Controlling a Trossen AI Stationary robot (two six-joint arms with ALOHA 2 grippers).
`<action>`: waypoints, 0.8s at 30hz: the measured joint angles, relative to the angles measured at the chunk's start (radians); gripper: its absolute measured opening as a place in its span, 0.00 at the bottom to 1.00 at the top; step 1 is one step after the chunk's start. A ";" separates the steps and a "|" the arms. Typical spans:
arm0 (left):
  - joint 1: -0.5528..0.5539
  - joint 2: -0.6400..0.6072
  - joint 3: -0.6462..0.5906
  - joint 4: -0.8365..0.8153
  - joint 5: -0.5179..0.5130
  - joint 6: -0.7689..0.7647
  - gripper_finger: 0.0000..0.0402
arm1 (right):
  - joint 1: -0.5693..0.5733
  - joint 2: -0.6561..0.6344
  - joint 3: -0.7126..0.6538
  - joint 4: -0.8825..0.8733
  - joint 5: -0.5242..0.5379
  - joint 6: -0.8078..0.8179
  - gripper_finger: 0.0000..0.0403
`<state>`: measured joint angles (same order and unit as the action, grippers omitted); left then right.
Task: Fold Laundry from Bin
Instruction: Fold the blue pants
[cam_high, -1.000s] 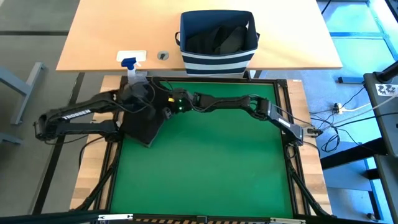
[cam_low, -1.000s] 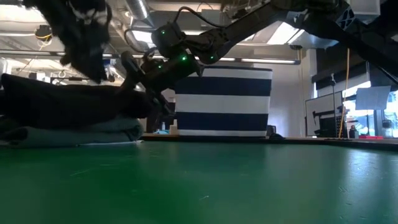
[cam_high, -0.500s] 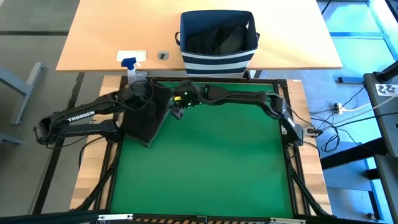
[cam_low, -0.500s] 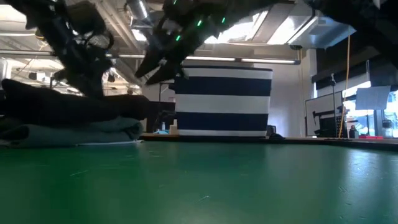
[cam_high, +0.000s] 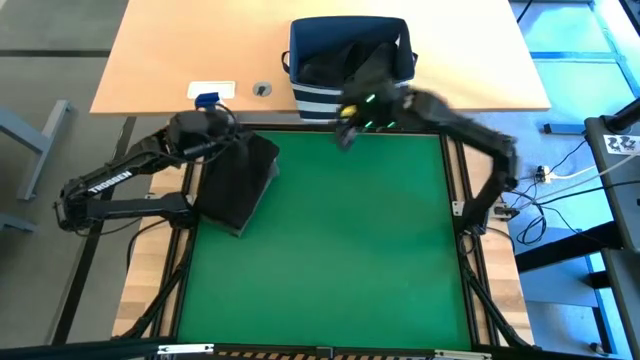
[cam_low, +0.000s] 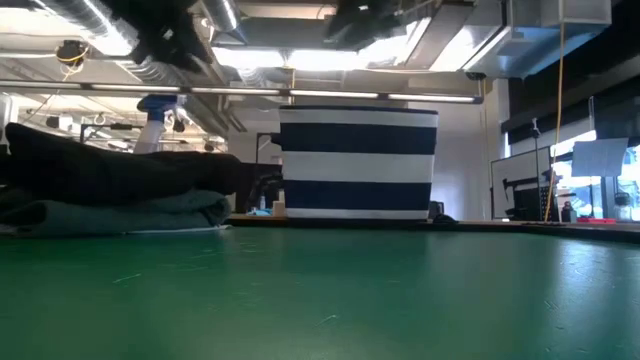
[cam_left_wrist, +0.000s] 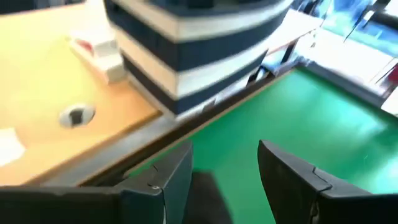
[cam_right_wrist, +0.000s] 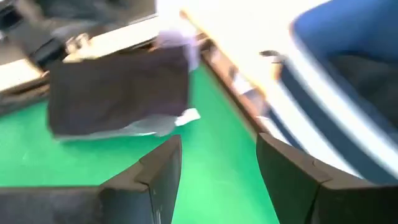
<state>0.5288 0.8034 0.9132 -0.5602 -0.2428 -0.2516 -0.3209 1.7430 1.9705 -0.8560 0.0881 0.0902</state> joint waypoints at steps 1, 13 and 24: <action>-0.002 0.000 0.002 0.023 0.000 0.000 0.44 | -0.028 -0.025 0.000 -0.014 0.000 0.000 0.51; -0.006 0.096 0.003 0.204 -0.009 -0.002 0.44 | -0.363 -0.099 0.000 0.010 0.013 -0.175 0.51; -0.001 0.145 0.003 0.242 -0.034 -0.060 0.44 | -0.569 0.014 -0.001 0.300 -0.183 -0.162 0.51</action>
<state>0.5277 0.9485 0.9157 -0.3178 -0.2769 -0.3116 -0.8894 1.7570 1.9697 -0.5559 -0.0952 -0.0717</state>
